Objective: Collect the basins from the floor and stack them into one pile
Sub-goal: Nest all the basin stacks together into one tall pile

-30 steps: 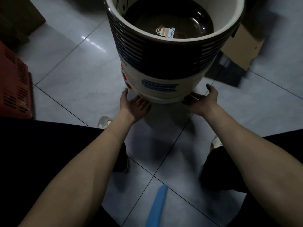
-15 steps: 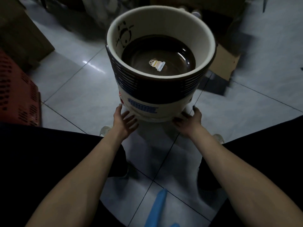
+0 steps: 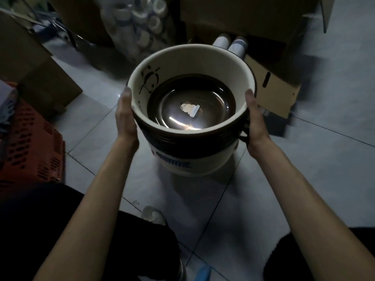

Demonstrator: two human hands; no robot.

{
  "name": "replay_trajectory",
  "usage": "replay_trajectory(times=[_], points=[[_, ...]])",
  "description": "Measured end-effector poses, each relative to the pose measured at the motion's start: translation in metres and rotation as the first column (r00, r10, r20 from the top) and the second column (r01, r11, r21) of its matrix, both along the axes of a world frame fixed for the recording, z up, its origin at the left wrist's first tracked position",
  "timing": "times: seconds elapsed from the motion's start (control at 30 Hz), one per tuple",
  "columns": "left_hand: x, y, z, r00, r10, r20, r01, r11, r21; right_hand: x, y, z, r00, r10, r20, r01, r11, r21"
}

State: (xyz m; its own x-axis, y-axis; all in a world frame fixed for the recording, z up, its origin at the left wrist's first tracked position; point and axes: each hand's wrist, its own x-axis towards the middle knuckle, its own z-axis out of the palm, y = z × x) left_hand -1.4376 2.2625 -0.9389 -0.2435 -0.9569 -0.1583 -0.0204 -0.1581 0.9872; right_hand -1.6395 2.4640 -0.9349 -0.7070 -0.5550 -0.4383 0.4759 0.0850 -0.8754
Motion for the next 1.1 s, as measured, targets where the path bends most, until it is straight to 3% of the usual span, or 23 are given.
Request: replay_trajectory(times=[0.13, 0.33, 0.5, 0.8, 0.93, 1.1], points=[[-0.015, -0.045, 0.01, 0.99, -0.103, 0.096, 0.109, 0.992, -0.067, -0.031, -0.028, -0.001, 0.993, 0.015, -0.119, -0.006, 0.997, 0.075], [-0.026, -0.039, -0.014, 0.996, -0.085, 0.0, 0.085, 0.993, -0.086, -0.074, -0.042, -0.023, 0.988, 0.1, -0.114, -0.092, 0.993, 0.075], [-0.04, -0.026, -0.016, 0.996, 0.092, 0.001, -0.091, 0.988, -0.121, -0.113, -0.062, -0.023, 0.967, 0.216, -0.133, -0.206, 0.975, 0.084], [-0.07, 0.004, -0.004, 0.943, 0.312, -0.12, -0.313, 0.95, 0.008, -0.146, -0.078, -0.019, 0.932, 0.34, -0.123, -0.337, 0.94, 0.047], [-0.082, 0.027, -0.004, 0.883, 0.453, -0.126, -0.457, 0.889, -0.004, -0.172, -0.093, -0.029, 0.908, 0.406, -0.103, -0.412, 0.911, -0.037], [-0.096, 0.056, 0.003, 0.795, 0.598, -0.104, -0.595, 0.801, 0.055, -0.194, -0.117, -0.027, 0.856, 0.491, -0.162, -0.487, 0.871, 0.069]])
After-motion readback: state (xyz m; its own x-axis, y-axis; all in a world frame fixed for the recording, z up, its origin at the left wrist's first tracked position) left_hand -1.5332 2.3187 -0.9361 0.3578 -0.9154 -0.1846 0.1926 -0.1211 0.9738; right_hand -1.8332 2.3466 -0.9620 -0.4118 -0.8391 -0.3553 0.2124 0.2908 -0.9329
